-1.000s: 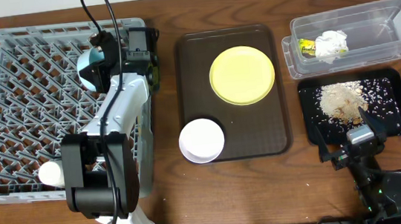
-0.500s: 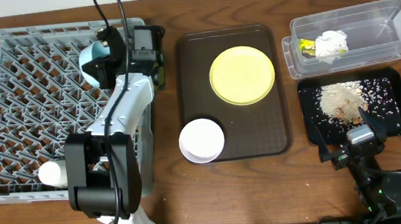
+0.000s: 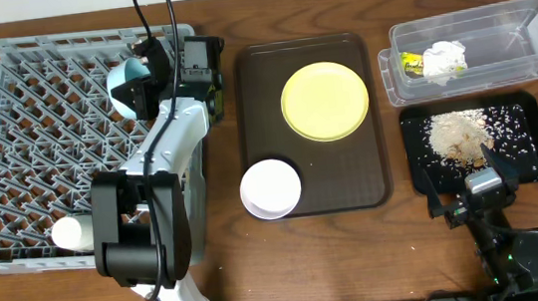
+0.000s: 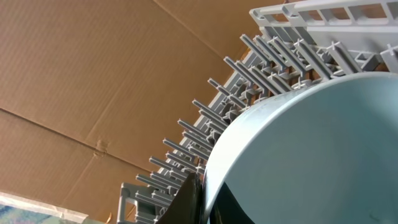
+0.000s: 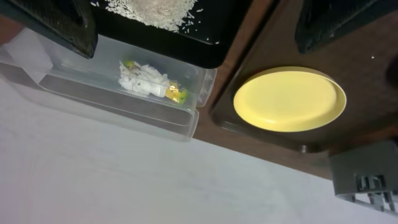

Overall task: Sort waste into correct bins and load items into the dishwasher
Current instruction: 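Carry the light-blue bowl into the back of the dish rack, then release the blue bowl and reach the left gripper to the white bowl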

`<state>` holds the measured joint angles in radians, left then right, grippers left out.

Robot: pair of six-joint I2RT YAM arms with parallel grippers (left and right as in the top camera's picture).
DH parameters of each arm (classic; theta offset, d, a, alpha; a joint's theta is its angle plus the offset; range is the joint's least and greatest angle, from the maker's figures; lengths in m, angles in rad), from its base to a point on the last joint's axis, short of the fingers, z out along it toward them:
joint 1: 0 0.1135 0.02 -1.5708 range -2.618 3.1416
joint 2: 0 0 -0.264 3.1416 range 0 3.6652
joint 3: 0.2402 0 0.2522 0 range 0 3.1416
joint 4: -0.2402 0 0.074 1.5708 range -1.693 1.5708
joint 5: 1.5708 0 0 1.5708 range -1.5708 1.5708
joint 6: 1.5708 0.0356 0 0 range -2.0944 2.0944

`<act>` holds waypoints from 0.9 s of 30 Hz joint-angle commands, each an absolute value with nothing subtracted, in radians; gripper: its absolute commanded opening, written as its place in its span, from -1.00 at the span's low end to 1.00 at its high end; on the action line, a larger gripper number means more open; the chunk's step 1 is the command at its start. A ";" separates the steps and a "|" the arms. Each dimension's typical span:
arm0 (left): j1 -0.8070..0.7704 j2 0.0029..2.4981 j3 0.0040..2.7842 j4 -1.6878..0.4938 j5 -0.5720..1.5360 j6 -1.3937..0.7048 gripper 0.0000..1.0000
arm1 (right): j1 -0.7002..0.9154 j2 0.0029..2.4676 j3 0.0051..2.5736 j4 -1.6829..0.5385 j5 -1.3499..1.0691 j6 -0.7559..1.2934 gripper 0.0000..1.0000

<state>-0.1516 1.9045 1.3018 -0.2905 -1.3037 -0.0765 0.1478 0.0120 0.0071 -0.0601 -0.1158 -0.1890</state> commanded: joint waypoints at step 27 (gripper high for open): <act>-0.283 1.945 1.285 -0.383 -1.321 -0.076 0.12 | 0.144 0.007 0.006 -0.063 -0.121 -0.196 0.99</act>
